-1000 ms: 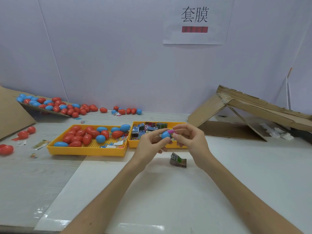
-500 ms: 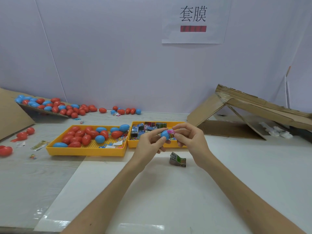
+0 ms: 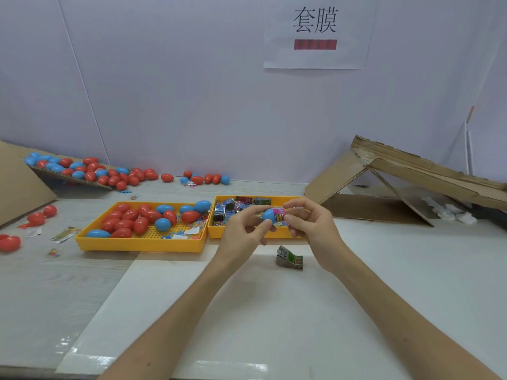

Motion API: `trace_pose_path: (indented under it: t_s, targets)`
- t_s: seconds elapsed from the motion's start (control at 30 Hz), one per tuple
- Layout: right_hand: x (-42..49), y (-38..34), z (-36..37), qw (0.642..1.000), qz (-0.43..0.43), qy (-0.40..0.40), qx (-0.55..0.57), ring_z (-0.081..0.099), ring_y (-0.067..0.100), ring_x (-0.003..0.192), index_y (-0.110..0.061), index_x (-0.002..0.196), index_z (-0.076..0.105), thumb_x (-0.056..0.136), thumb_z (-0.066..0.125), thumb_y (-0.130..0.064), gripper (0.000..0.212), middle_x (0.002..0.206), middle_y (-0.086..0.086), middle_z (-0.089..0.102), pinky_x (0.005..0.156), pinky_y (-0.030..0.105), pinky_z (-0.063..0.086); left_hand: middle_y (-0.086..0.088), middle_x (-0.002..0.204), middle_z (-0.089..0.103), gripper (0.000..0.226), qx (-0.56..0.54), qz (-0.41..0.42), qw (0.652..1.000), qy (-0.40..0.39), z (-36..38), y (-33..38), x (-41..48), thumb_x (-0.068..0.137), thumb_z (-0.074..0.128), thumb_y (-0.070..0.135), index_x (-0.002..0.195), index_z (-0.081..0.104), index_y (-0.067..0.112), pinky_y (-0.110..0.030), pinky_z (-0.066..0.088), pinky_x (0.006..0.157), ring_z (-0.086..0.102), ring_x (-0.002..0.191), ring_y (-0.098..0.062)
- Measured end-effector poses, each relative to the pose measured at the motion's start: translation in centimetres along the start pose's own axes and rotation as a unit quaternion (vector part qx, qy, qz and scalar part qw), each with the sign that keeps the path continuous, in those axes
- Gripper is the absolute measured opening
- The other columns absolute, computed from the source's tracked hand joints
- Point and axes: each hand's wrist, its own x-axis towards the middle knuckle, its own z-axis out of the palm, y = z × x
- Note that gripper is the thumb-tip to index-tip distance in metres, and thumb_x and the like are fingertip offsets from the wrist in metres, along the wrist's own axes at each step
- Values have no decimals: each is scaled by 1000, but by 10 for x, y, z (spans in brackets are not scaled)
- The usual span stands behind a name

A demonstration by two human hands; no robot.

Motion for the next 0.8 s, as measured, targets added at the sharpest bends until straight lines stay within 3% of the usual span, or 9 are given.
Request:
trace_pose_path:
  t_s: [0.27, 0.5, 0.8]
  targets:
    - [-2, -2, 3, 998, -32, 21, -44, 56, 11, 55, -11, 94, 70, 89, 71, 2, 14, 77, 3, 75, 55, 21, 48, 3, 84, 77, 23, -11, -4, 1000, 2, 1, 0, 0, 100, 61, 19, 112, 63, 38, -18, 50, 58, 66, 62, -8]
    - [-3, -3, 5, 997, -40, 18, -67, 60, 10, 58, -11, 97, 71, 87, 74, -1, 15, 81, 9, 77, 57, 21, 49, 2, 86, 77, 23, -16, 0, 1000, 10, 0, 1, -2, 96, 68, 18, 118, 67, 25, -15, 50, 56, 69, 65, -5]
    - [2, 0, 2, 992, -42, 56, -107, 60, 11, 62, -20, 94, 74, 91, 71, -7, 13, 82, -7, 73, 56, 22, 48, 3, 86, 78, 28, -31, -16, 999, 18, -3, 1, 0, 98, 65, 17, 124, 65, 28, -18, 52, 60, 65, 63, -8]
